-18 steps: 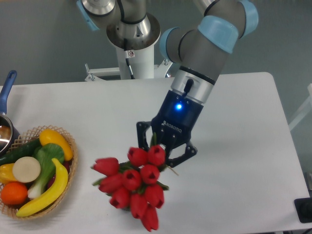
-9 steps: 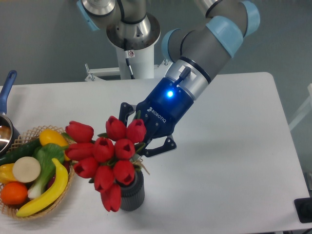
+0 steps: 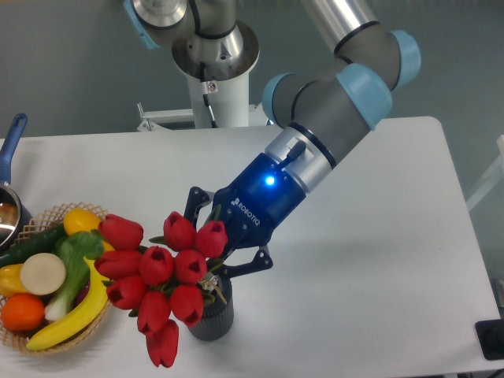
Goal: Insert the flowers into the vase
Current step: 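Lower the tulip stems into the grey vase opening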
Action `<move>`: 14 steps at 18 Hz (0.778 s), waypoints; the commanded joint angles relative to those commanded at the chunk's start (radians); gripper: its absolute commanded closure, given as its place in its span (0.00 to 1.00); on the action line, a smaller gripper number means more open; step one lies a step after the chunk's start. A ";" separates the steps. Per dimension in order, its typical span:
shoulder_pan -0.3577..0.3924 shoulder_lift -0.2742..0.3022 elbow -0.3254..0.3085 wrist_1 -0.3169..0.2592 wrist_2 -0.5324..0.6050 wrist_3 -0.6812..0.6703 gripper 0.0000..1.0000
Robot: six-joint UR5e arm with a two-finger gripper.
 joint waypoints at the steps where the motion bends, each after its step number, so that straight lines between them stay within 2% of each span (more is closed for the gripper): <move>1: 0.000 0.000 -0.002 0.000 0.000 0.000 0.97; 14: -0.026 -0.018 -0.089 -0.002 0.003 0.083 0.96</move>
